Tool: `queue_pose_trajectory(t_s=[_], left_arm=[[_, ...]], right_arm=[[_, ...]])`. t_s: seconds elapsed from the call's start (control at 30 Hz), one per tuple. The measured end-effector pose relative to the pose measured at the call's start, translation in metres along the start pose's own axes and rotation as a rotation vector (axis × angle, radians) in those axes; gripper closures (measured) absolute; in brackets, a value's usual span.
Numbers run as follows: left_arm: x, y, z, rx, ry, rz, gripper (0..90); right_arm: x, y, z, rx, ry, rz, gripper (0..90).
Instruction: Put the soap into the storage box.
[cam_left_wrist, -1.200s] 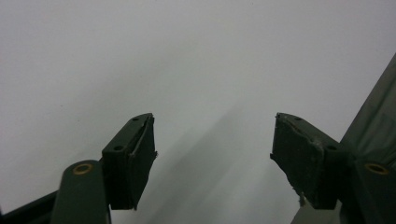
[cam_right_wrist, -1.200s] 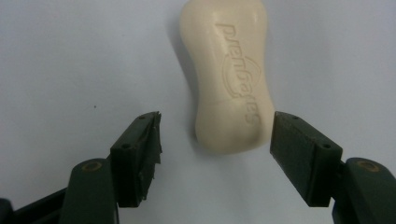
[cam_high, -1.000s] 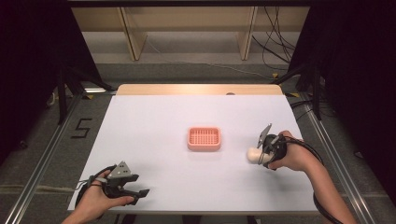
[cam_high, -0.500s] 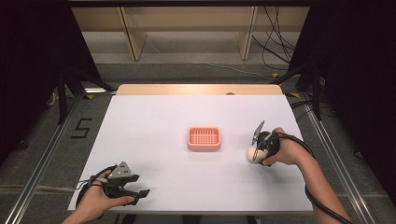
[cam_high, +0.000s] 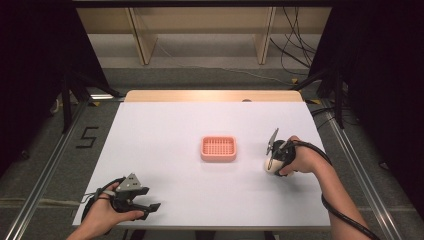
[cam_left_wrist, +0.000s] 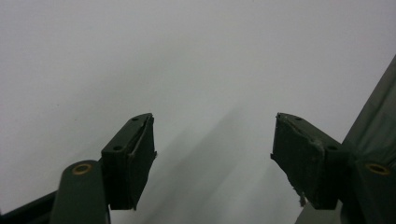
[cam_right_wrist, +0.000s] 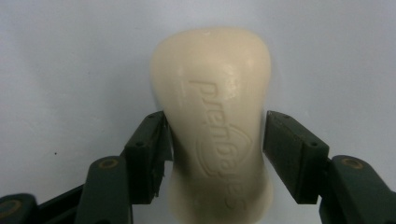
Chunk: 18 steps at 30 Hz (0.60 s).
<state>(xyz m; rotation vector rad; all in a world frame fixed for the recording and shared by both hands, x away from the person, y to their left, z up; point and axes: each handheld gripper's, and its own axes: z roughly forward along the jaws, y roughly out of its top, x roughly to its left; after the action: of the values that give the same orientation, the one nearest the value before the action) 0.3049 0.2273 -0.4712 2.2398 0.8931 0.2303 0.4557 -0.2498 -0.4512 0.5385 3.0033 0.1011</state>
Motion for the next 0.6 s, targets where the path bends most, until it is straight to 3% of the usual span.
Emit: queue_pose_trajectory(t_s=[0.07, 0.1, 0.2, 0.6], left_arm=[[-0.0003, 0.0, 0.0, 0.002, -0.001, 0.002, 29.2], [-0.0014, -0.0003, 0.0009, 0.002, -0.013, -0.018, 29.2], [-0.0015, 0.0001, 0.0001, 0.003, -0.014, 0.004, 29.2], [-0.0012, -0.0002, 0.0009, 0.006, -0.005, 0.002, 29.2]], right_arm=[[-0.0005, -0.0001, 0.0011, 0.01, 0.006, -0.006, 45.1], [-0.0003, -0.0003, 0.0017, 0.014, 0.007, -0.003, 45.7], [-0.0008, -0.0007, 0.0015, 0.01, 0.013, -0.007, 47.7], [0.0006, -0.0039, 0.0009, -0.031, 0.029, 0.031, 50.3]])
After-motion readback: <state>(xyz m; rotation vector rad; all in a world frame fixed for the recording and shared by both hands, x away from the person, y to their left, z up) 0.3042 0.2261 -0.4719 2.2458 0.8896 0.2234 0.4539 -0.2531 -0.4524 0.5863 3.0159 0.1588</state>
